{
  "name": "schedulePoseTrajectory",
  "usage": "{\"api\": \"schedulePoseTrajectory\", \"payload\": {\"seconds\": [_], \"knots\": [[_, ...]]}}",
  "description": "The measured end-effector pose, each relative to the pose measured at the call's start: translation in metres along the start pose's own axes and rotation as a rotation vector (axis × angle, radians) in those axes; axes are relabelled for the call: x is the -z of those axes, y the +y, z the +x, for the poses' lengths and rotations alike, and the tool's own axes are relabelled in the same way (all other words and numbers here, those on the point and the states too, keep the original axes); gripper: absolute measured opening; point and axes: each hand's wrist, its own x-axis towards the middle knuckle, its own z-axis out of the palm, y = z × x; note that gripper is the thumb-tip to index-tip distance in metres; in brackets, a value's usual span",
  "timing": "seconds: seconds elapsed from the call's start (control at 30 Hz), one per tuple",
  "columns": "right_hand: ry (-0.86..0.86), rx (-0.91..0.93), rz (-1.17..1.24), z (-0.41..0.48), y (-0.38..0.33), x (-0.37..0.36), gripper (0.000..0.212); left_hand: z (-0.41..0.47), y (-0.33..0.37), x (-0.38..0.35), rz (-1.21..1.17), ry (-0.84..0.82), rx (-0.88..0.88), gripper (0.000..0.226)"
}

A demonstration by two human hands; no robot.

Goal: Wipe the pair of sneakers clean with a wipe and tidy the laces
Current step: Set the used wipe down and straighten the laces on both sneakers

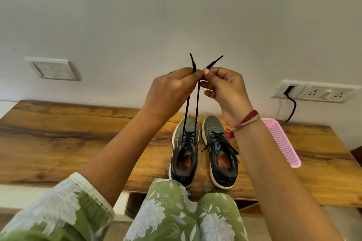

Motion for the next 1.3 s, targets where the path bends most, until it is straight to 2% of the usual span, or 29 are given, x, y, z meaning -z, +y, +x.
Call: {"api": "schedulePoseTrajectory", "payload": {"seconds": [0.17,0.23,0.37,0.43,0.57,0.63,0.73,0.9,1.03,1.1,1.17,1.3], "knots": [[0.067,-0.067,-0.095,0.005,-0.004,0.002,0.006,0.004,-0.001,0.004,0.065,-0.097,-0.039,0.019],[0.09,-0.033,-0.144,0.006,-0.002,0.004,0.004,0.009,0.005,0.009,0.061,-0.184,0.035,0.017],[0.143,0.161,-0.236,0.0,0.007,0.003,0.011,0.032,0.005,0.023,0.004,-0.429,0.261,0.021],[0.07,0.166,-0.244,-0.007,0.011,-0.002,0.016,0.043,0.001,0.033,-0.112,-0.549,0.371,0.015],[0.008,0.133,-0.191,-0.018,0.016,-0.008,0.021,0.046,-0.014,0.042,-0.62,-0.823,0.778,0.009],[-0.022,0.17,-0.163,-0.023,0.019,-0.009,0.022,0.041,-0.021,0.041,-0.764,-0.827,0.915,0.011],[-0.016,0.248,-0.272,-0.028,0.026,-0.01,0.023,0.034,-0.023,0.039,-0.902,-0.816,1.028,0.015],[0.159,0.451,-0.452,-0.031,0.034,-0.008,0.019,0.034,-0.018,0.038,-0.969,-0.837,1.025,0.014],[0.208,0.61,-0.596,-0.031,0.034,-0.001,0.015,0.034,-0.016,0.036,-0.935,-0.811,0.968,0.011],[0.196,0.552,-0.568,-0.029,0.032,0.004,0.013,0.032,-0.016,0.035,-0.918,-0.776,0.93,0.016],[0.157,0.406,-0.454,-0.024,0.029,0.009,0.009,0.031,-0.018,0.034,-0.903,-0.72,0.91,0.019],[0.057,0.215,-0.238,-0.014,0.028,0.02,0.012,0.026,-0.021,0.029,-0.749,-0.595,0.833,0.016]]}}
